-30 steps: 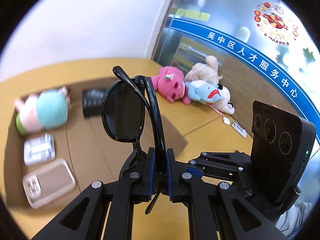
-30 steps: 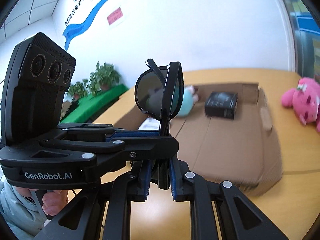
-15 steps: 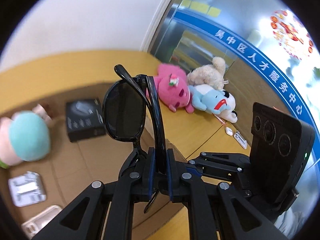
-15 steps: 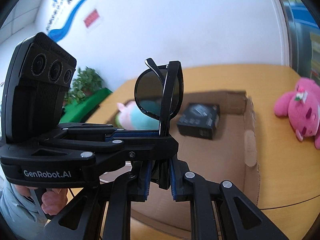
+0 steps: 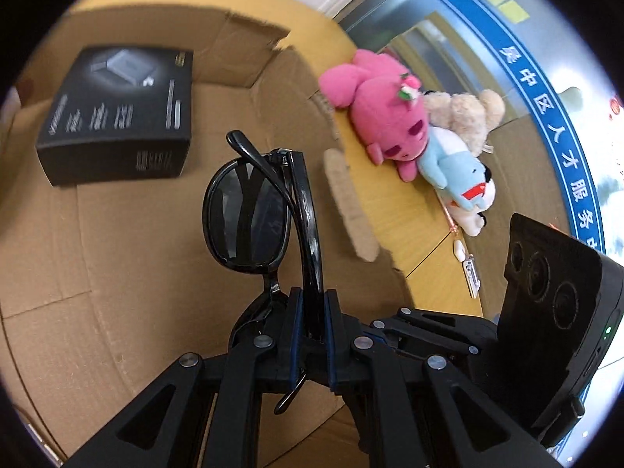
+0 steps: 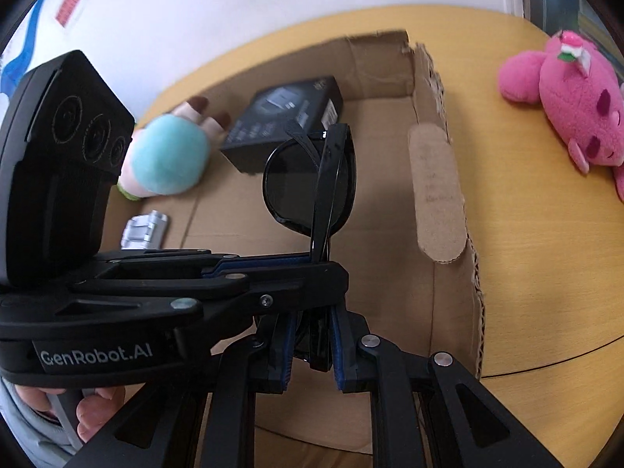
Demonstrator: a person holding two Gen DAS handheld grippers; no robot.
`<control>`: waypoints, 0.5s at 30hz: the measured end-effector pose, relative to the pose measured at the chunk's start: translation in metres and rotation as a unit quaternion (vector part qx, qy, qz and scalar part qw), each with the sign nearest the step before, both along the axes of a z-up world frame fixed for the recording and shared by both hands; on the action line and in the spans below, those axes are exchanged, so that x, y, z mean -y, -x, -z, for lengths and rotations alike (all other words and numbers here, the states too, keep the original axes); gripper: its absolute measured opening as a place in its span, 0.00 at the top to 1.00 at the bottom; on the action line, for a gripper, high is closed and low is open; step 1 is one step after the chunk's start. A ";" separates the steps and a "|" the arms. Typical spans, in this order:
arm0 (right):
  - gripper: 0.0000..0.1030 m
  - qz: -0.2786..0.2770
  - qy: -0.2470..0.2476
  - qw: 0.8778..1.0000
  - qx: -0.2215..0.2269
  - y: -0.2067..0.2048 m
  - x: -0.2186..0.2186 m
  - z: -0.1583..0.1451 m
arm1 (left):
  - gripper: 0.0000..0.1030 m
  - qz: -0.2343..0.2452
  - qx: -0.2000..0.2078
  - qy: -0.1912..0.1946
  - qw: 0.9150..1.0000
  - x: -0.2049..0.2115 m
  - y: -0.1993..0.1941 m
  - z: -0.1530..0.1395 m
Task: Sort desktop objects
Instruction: 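Carry the sunglasses into the cardboard box and open the right gripper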
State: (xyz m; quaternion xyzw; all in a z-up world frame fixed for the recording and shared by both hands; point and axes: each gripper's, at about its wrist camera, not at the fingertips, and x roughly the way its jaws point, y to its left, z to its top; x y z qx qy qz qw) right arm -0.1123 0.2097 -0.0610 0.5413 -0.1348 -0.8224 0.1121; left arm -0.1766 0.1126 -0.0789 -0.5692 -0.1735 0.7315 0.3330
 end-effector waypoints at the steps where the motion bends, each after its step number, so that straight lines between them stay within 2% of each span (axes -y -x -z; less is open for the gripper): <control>1: 0.86 0.002 -0.002 1.000 0.009 0.003 0.000 0.003 | 0.91 -0.002 0.009 -0.002 1.000 0.001 0.002 0.003; 7: 0.85 0.010 -0.040 0.998 0.042 0.010 0.006 0.014 | 0.91 -0.013 0.056 -0.002 0.998 0.000 0.014 0.023; 12: 0.84 0.009 -0.063 0.996 0.060 0.015 0.012 0.021 | 0.91 -0.019 0.074 0.000 0.997 0.004 0.015 0.034; 14: 0.84 0.005 -0.081 0.995 0.058 0.014 0.017 0.022 | 0.87 -0.018 0.076 0.008 0.997 0.002 0.016 0.034; 15: 0.80 0.005 -0.085 0.995 0.058 0.013 0.019 0.022 | 0.86 -0.019 0.075 0.015 0.997 0.002 0.016 0.034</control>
